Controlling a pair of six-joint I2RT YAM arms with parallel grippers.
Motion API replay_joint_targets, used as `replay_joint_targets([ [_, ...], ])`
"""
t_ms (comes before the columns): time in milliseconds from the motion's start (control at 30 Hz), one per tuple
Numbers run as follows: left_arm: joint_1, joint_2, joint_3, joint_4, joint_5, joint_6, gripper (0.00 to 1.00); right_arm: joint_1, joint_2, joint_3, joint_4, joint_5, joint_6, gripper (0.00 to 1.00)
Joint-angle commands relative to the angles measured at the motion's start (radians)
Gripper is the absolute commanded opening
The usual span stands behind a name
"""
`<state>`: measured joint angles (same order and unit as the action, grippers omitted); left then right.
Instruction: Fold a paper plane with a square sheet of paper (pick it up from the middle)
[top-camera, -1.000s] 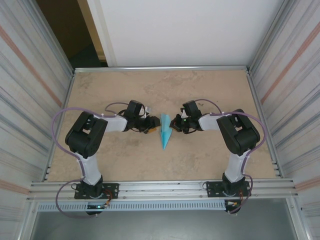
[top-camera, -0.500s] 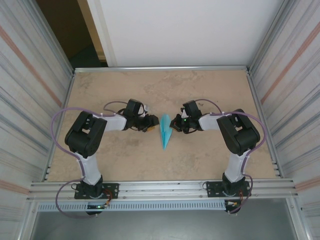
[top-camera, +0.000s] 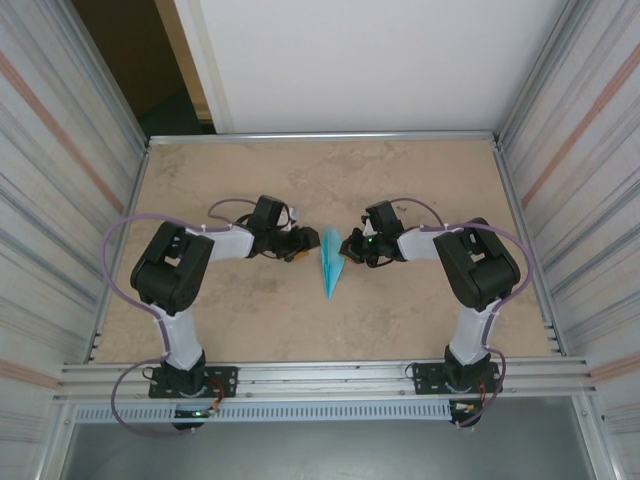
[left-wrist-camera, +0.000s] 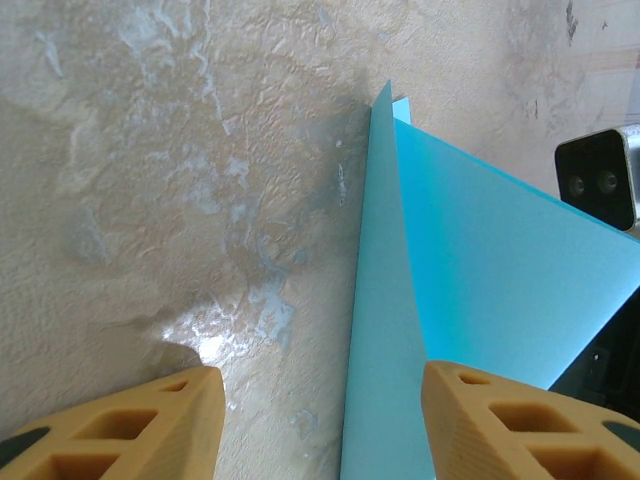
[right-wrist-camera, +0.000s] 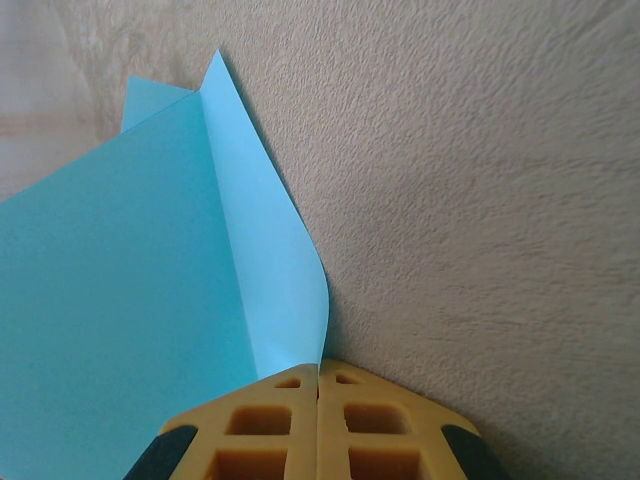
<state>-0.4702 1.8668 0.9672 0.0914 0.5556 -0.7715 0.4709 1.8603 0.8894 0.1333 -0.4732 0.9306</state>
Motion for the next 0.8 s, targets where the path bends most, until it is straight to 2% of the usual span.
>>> replay_joint_targets([
  [0,0.025,-0.032,0.011,-0.043,-0.051,0.024,0.55,-0.004,0.021,-0.008,-0.006,-0.003,-0.016,0.04],
  [267,0.036,-0.092,-0.031,0.022,0.000,0.010,0.53,-0.004,0.026,-0.007,-0.006,-0.003,-0.016,0.04],
  [433,0.019,-0.071,-0.031,-0.065,-0.037,0.018,0.41,-0.002,0.033,-0.006,-0.004,-0.003,-0.014,0.04],
  [567,0.015,-0.043,-0.031,-0.052,-0.008,0.014,0.32,-0.003,0.035,-0.007,-0.006,-0.003,-0.015,0.03],
  [767,-0.007,0.006,0.006,-0.057,0.033,0.028,0.27,-0.003,0.034,-0.007,-0.005,-0.002,-0.013,0.03],
])
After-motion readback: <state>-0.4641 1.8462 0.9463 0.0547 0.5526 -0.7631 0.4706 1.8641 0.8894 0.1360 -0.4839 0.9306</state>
